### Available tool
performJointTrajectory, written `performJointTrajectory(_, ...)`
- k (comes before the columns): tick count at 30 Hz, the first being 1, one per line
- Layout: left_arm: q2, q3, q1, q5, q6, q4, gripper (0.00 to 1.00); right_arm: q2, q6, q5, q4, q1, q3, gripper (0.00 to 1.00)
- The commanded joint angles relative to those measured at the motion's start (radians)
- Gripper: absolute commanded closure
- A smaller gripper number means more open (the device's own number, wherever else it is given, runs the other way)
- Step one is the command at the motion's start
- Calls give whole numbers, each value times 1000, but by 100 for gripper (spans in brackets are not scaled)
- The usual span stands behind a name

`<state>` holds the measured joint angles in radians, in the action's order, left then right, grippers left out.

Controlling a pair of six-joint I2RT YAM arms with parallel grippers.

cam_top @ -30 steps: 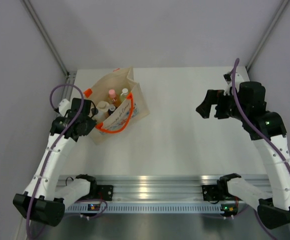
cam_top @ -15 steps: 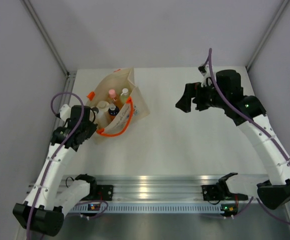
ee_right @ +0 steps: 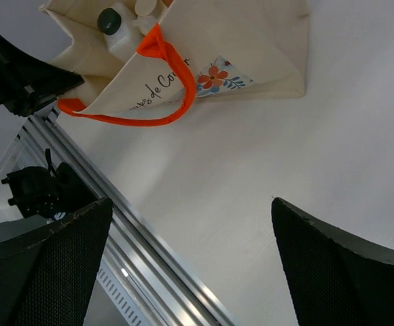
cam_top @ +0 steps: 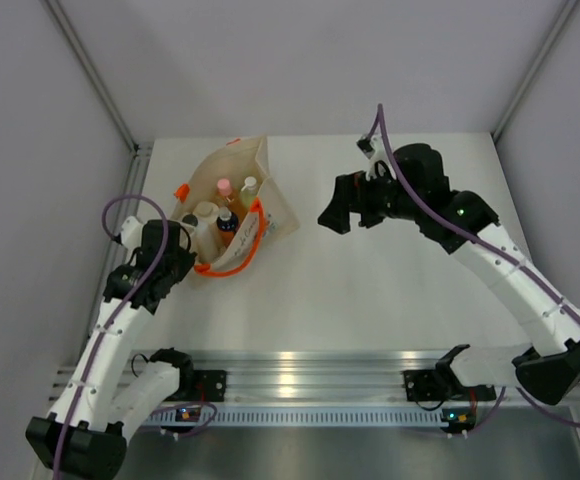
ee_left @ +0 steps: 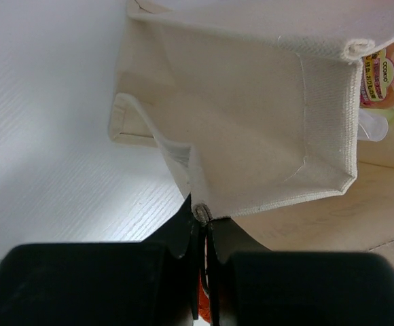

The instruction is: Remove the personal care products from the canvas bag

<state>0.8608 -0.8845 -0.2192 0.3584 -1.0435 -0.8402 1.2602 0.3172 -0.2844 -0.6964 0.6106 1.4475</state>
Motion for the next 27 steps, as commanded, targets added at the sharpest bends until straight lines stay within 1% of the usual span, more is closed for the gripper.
performJointTrajectory(1,29,96,-8,-67,-30,-74,100,34,39,-6,159,75,30,4)
performJointTrajectory(5,23,113,-14,-68,-47,-60,100,119,60,17,216,164,91,7)
performJointTrajectory(8,18,116,-16,-65,-56,-62,100,214,62,34,241,231,178,10)
performJointTrajectory(9,12,116,-16,-64,-59,-62,100,267,60,42,242,262,233,11)
performJointTrajectory(15,-3,117,-16,-42,-72,-62,100,465,43,120,239,356,445,16)
performJointTrajectory(17,-3,119,-16,-38,-75,-62,100,507,34,146,239,368,490,17)
performJointTrajectory(20,-11,127,-16,-32,-87,-63,100,611,20,165,239,382,586,18)
performJointTrajectory(27,-46,131,-16,-22,-113,-65,100,770,-38,228,239,382,709,21)
